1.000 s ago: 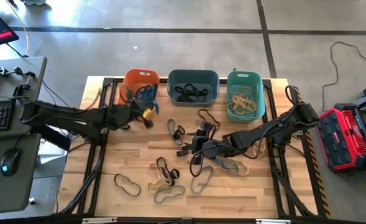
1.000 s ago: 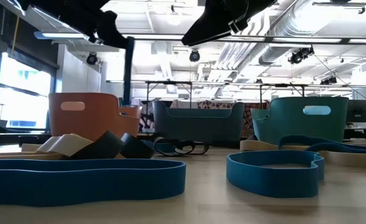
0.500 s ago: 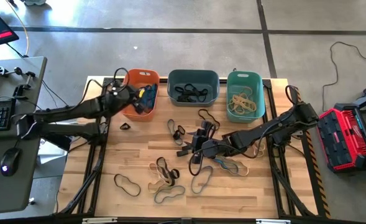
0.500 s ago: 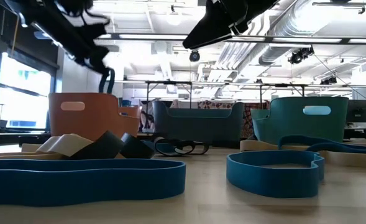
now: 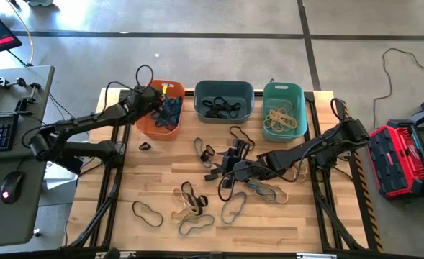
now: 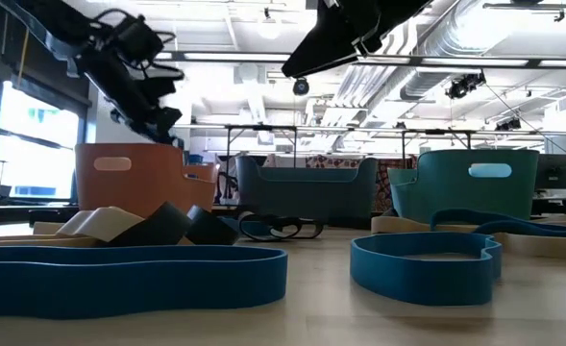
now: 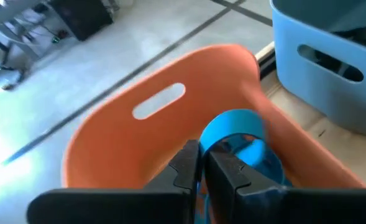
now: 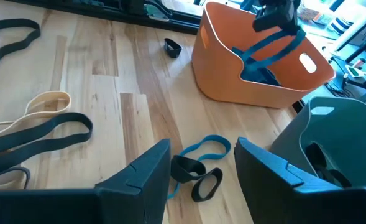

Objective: Sort rubber bands into baskets
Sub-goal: Put the blue rubber band into the orange bin, then put the brown rubber band into the green bin

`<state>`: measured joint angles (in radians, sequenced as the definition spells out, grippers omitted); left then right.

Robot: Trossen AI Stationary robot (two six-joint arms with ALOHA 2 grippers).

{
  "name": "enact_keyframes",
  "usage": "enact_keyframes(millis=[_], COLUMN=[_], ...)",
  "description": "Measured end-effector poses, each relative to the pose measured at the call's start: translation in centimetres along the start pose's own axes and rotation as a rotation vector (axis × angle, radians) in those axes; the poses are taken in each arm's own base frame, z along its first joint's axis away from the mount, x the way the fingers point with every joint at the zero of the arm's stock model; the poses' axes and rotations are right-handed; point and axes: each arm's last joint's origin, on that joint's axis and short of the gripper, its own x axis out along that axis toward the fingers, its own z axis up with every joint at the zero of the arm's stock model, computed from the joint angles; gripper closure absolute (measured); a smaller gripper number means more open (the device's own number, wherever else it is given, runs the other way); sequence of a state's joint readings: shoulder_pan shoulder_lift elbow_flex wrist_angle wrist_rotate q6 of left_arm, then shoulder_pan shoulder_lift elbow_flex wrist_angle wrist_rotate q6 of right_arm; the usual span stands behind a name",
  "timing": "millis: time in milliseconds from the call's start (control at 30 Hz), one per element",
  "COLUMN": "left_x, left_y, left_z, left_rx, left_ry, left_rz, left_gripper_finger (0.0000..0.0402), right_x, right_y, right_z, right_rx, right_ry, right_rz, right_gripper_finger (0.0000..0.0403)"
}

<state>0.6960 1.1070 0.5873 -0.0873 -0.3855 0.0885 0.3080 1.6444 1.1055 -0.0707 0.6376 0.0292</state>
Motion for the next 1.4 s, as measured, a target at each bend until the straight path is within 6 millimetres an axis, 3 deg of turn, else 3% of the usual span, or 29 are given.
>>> enact_keyframes(millis=[300, 633, 767, 1000, 1400], left_x=[3.4, 2.2, 0.6, -4.1, -11.8], left_y=[0.3, -0.3, -0.7, -4.0, -11.3], left_z=[-1.2, 0.0, 0.6, 1.0, -2.8], left_rx=[0.002, -0.002, 0.003, 0.113, 0.526], left_ry=[0.085, -0.013, -0.074, -0.169, -0.139], left_rz=[-0.015, -0.033, -0.119, -0.573, -1.035], left_gripper_finger=[0.0359, 0.0263, 0.0226, 0.0204, 0.0204], right_x=[0.2, 0.2, 0.2, 0.2, 0.2], right_y=[-0.2, -0.2, -0.2, -0.2, -0.1], right_z=[-0.5, -0.5, -0.5, -0.5, -0.5], right_rx=[0.012, 0.004, 0.003, 0.002, 0.000], right_ry=[0.023, 0.023, 0.023, 0.025, 0.028], right_rz=[-0.007, -0.007, -0.008, -0.008, -0.001], right_gripper_finger=[0.0236, 0.0236, 0.0236, 0.0236, 0.0236])
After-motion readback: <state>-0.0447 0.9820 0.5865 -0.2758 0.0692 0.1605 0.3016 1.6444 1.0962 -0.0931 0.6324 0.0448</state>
